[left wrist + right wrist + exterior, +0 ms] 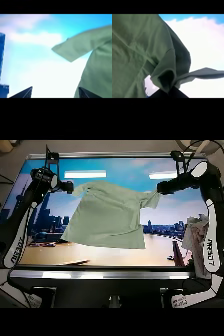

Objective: Fold the shirts.

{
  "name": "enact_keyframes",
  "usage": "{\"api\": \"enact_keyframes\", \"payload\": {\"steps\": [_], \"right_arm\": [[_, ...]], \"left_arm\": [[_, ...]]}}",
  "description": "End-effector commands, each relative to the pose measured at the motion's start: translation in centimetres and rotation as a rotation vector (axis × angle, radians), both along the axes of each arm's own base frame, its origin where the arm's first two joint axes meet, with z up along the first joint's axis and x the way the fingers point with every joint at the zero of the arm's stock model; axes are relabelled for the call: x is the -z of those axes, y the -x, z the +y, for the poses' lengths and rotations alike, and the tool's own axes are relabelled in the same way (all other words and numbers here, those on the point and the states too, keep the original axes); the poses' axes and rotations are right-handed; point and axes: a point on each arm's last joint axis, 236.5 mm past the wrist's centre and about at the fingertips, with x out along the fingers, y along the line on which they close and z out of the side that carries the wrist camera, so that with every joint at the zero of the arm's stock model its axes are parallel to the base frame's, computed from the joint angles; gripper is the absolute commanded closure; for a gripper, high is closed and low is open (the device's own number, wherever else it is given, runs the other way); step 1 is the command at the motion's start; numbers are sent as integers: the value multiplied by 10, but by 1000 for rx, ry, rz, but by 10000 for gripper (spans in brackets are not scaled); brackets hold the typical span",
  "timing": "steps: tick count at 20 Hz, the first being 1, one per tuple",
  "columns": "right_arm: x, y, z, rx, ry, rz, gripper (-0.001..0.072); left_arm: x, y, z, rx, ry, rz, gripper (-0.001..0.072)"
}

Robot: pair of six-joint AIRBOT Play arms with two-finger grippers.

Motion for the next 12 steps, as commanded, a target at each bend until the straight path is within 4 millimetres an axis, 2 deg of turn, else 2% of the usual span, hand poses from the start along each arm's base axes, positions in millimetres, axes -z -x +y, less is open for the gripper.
{"api": "enact_keyframes", "payload": {"steps": [1, 3, 4, 6, 9, 12], "right_arm": [[27, 30, -7, -193, 117, 103, 693], [30, 40, -6, -215, 119, 141, 693], [31, 42, -5, -220, 116, 150, 693], [32, 47, -4, -227, 111, 167, 693], [32, 51, -3, -234, 106, 183, 693], [33, 57, -3, -244, 104, 206, 692]], "left_arm": [[57, 98, 4, 104, 34, 492, -13], [83, 147, -6, 86, 250, 653, -13], [92, 165, -4, 53, 321, 688, -13], [108, 193, 16, -25, 371, 670, -13], [125, 209, 33, -106, 421, 576, -12], [139, 222, 7, -55, 544, 608, -10]]}}
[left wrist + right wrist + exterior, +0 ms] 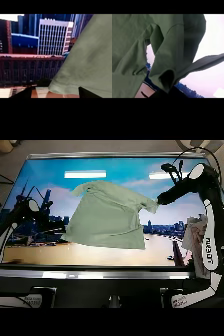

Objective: Fold the shirts.

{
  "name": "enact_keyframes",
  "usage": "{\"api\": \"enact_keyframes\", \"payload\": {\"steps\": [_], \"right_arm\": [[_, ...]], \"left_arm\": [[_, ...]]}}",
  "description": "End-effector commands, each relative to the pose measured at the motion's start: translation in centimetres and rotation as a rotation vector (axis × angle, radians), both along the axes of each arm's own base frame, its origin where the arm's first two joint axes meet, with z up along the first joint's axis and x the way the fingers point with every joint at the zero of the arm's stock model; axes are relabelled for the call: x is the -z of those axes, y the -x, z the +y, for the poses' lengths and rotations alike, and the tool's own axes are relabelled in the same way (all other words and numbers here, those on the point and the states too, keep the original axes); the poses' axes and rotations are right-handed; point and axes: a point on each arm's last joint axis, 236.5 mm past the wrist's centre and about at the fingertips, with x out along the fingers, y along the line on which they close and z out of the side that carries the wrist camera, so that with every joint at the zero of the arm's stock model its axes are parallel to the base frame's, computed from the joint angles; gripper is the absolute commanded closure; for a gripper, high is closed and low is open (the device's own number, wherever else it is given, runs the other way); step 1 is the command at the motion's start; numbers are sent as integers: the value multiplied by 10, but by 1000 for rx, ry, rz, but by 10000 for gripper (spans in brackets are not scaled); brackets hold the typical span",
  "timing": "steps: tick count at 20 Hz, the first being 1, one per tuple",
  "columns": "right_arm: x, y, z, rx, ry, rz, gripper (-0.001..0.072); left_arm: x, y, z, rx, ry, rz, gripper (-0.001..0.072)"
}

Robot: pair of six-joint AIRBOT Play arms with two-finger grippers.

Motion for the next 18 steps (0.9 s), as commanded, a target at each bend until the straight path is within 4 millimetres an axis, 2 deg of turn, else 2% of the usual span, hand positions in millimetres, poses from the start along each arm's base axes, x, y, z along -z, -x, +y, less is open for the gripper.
{"api": "enact_keyframes", "payload": {"steps": [1, 3, 4, 5, 6, 7, 8, 9, 11, 13, 15, 16, 17, 18], "right_arm": [[2, 10, 1, -19, 1, 39, 692], [3, 14, 1, -24, 0, 54, 692], [3, 16, 1, -27, 0, 63, 692], [3, 18, 2, -30, -1, 73, 692], [4, 21, 2, -35, -1, 85, 692], [4, 24, 2, -42, 0, 92, 692], [3, 25, 2, -51, 2, 91, 692], [1, 25, 2, -53, 2, 85, 692], [-5, 27, 1, -54, 5, 76, 692], [-3, 40, -7, -73, 45, 124, 692], [8, 61, -13, -75, 69, 220, 692], [14, 78, -2, -86, 28, 279, 692], [19, 95, 13, -106, -17, 321, 692], [27, 114, 34, -132, -57, 349, 693]], "left_arm": [[13, 15, -26, -17, 150, -7, -1], [15, 13, -33, -2, 155, -14, 16], [15, 9, -34, -5, 151, -31, 121], [16, 2, -33, -16, 146, -58, 176], [16, -5, -32, -32, 139, -83, 282], [16, -11, -30, -59, 133, -103, 446], [15, -16, -29, -67, 129, -123, 689], [11, -22, -28, -64, 125, -140, 679], [-11, -50, -15, -24, 86, -231, 680], [-53, -95, 15, -20, 10, -371, 681], [-105, -138, 50, -67, -35, -517, 681], [-128, -157, 72, -112, -48, -576, 682], [-143, -169, 92, -167, -55, -603, 682], [-147, -177, 110, -218, -55, -600, 682]]}}
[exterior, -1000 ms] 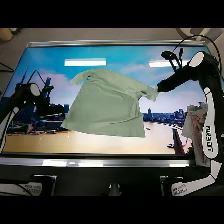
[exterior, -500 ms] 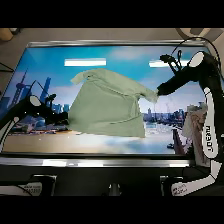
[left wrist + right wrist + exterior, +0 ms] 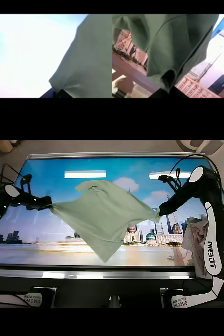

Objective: Fold the shirts.

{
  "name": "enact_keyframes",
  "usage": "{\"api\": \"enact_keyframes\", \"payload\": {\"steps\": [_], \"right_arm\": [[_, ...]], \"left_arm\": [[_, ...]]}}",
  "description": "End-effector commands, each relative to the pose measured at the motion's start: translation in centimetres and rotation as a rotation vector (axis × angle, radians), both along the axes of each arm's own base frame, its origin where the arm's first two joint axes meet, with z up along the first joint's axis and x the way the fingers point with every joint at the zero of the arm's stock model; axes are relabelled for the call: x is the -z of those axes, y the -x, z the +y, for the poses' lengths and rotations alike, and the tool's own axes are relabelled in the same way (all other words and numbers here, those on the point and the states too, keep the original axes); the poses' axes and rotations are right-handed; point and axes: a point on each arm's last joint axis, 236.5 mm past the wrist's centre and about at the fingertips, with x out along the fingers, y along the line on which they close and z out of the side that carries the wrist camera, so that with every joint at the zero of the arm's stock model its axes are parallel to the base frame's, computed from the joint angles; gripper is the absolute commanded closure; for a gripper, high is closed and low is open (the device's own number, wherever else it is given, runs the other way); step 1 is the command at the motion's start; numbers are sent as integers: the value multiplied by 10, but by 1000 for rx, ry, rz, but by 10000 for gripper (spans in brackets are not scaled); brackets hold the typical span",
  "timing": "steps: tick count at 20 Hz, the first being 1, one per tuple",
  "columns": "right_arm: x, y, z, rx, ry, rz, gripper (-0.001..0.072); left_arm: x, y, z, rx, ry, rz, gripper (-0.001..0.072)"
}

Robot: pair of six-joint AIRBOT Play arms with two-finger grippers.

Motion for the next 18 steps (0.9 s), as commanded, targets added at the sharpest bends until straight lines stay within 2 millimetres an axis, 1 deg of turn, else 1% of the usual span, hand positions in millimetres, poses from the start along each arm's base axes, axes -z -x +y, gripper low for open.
{"api": "enact_keyframes", "payload": {"steps": [1, 2, 3, 4, 5, 6, 7, 8, 10, 11, 12, 13, 14, 16, 17, 18], "right_arm": [[20, 58, 51, -54, -98, 122, 693], [29, 71, 71, -78, -114, 111, 693], [38, 79, 88, -108, -115, 91, 693], [44, 83, 99, -131, -108, 76, 692], [46, 81, 109, -143, -104, 56, 692], [46, 78, 115, -136, -107, 36, 692], [45, 75, 115, -128, -107, 27, 692], [46, 75, 112, -126, -102, 27, 692], [50, 78, 100, -142, -52, 42, 692], [53, 78, 92, -151, -19, 41, 692], [55, 78, 86, -157, 8, 38, 692], [56, 76, 82, -160, 26, 32, 692], [57, 75, 80, -162, 36, 24, 692], [57, 76, 79, -170, 39, 28, 692], [57, 79, 79, -175, 40, 41, 692], [57, 82, 78, -180, 41, 53, 692]], "left_arm": [[-37, -35, 62, -142, 7, -56, 682], [-24, -35, 60, -144, 53, -10, 680], [-6, -31, 48, -132, 118, 53, 679], [10, -24, 32, -112, 177, 120, 611], [22, -13, 19, -87, 220, 195, 279], [29, -2, 14, -59, 223, 251, 45], [28, 12, 14, -21, 206, 295, 34], [24, 25, 19, 6, 176, 326, 35], [8, 59, 42, 25, 52, 398, 37], [0, 78, 47, 20, 16, 425, 37], [-3, 97, 42, 17, 25, 438, 37], [2, 116, 31, 18, 55, 456, 37], [12, 138, 14, 20, 106, 475, 37], [41, 187, -32, 24, 248, 517, 37], [57, 213, -50, 39, 276, 535, 37], [72, 237, -61, 38, 280, 559, 37]]}}
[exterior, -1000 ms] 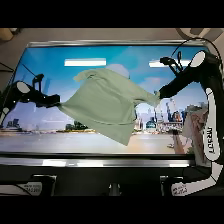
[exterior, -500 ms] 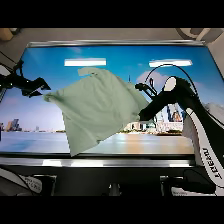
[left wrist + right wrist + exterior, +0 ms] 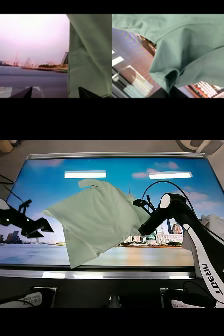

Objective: Fold the shirts.

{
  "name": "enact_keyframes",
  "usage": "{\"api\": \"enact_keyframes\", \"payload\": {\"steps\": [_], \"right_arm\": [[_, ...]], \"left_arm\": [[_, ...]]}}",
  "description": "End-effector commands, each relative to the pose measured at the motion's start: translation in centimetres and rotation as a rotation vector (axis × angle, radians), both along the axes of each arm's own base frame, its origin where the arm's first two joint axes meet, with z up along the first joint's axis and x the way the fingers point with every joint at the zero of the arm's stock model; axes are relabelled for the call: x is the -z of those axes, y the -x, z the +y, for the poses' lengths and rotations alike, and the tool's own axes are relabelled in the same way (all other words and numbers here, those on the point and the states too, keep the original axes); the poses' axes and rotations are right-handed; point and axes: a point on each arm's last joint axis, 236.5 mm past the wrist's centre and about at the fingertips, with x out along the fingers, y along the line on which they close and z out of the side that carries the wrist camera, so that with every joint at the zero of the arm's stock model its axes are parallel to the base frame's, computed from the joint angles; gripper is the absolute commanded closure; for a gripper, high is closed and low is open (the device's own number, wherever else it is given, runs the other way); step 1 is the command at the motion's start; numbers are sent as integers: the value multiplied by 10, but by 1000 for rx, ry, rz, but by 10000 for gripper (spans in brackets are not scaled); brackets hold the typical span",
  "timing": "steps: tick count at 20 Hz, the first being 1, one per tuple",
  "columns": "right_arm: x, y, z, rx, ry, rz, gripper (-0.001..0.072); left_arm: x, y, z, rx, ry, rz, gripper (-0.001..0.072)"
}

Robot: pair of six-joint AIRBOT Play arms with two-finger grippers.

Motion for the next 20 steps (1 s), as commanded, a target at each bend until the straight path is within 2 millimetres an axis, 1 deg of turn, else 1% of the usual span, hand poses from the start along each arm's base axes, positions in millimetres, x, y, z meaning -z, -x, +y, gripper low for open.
{"api": "enact_keyframes", "payload": {"steps": [1, 2, 3, 4, 5, 7, 9, 10, 11, 12, 13, 14, 15, 16, 17, 18, 19, 20], "right_arm": [[1, 6, -5, -24, 23, 19, 692], [1, 6, -5, -31, 22, 16, 692], [1, 5, -5, -31, 22, 10, 692], [1, 3, -5, -30, 21, 4, 692], [1, 2, -5, -30, 21, 1, 692], [1, 3, -5, -31, 21, 5, 692], [1, 6, -6, -34, 24, 13, 692], [1, 5, -6, -41, 24, 11, 692], [1, 5, -6, -49, 23, 7, 692], [1, 5, -6, -61, 22, 0, 692], [-1, 2, -7, -64, 27, -16, 692], [-5, -2, -8, -59, 26, -47, 692], [-14, -8, -9, -56, 30, -92, 692], [-28, -17, -10, -51, 32, -161, 692], [-50, -31, -14, -46, 40, -255, 692], [-85, -48, -21, -33, 62, -385, 693], [-129, -66, -31, -15, 93, -535, 693], [-194, -83, -46, 17, 131, -736, 693]], "left_arm": [[46, 87, -50, -2, 81, 73, 38], [58, 107, -61, 3, 94, 97, 39], [65, 121, -74, -1, 123, 119, 39], [71, 132, -90, -13, 168, 140, 39], [75, 138, -104, -19, 201, 146, 39], [81, 139, -124, -13, 221, 124, 39], [85, 129, -136, -17, 207, 76, 40], [88, 119, -139, -43, 186, 43, 61], [91, 107, -138, -76, 165, -2, 133], [92, 92, -135, -136, 151, -39, 232], [90, 79, -133, -180, 149, -70, 397], [85, 71, -134, -182, 152, -96, 623], [77, 62, -135, -142, 158, -135, 678], [60, 50, -139, -44, 169, -214, 682], [33, 35, -143, 64, 179, -320, 682], [-9, 14, -146, 158, 179, -467, 682], [-60, -8, -144, 202, 157, -627, 682], [-132, -29, -138, 206, 125, -823, 682]]}}
